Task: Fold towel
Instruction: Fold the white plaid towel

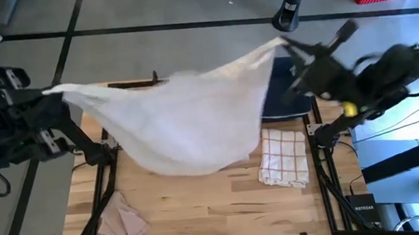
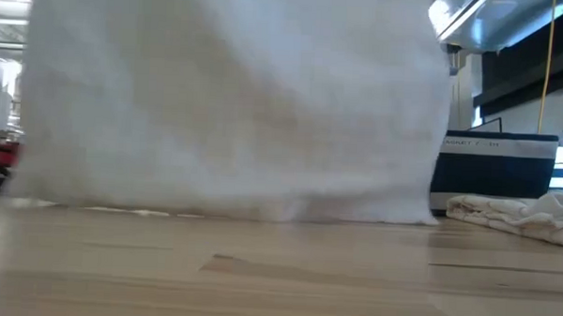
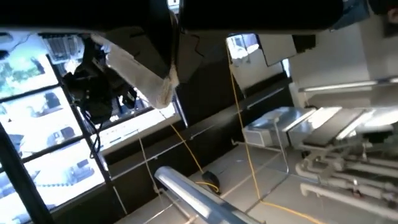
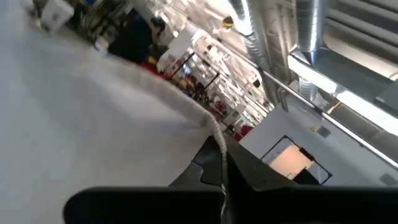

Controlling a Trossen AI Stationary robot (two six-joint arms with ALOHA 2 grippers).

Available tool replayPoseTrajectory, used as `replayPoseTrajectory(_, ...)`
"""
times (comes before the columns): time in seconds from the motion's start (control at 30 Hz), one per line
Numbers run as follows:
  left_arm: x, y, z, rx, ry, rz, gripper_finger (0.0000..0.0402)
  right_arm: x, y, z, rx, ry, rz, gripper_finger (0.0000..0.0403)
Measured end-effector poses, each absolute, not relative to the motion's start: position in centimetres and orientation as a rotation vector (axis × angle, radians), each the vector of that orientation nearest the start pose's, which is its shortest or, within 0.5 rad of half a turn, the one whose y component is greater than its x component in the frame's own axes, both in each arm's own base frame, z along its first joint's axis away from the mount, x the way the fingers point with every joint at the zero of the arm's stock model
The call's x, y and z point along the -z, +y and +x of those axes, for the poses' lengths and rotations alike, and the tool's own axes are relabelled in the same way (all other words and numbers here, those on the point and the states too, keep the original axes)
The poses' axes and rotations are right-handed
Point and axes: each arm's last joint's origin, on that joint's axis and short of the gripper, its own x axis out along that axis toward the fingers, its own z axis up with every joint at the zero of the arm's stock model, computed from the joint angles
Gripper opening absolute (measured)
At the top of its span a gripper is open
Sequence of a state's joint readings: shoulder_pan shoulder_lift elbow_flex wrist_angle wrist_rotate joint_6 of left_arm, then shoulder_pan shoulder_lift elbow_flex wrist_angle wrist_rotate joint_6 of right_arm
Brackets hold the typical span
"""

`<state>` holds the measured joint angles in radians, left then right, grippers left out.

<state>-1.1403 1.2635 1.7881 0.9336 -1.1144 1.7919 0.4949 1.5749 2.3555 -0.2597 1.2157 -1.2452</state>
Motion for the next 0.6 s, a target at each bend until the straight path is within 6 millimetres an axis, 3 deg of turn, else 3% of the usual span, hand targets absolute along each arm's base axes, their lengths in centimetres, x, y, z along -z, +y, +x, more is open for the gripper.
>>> replayPoseTrajectory(0.17,-61.1,-10.1,7.7,-0.476,-0.364,0.491,0.0000,-60.3,5.7,22.5,0.823,0.240,-0.787,0.0004)
replayPoseTrajectory(0.33,-61.7,-6.9,6.7,-0.554,-0.352,0.483,0.0000,-59.7,2.3,23.4,0.850,0.262,-0.771,0.0005)
replayPoseTrajectory(0.6,-61.6,-2.2,4.9,-0.678,-0.337,0.316,0.0000,-58.7,-3.1,24.1,0.751,0.225,-0.652,0.0005)
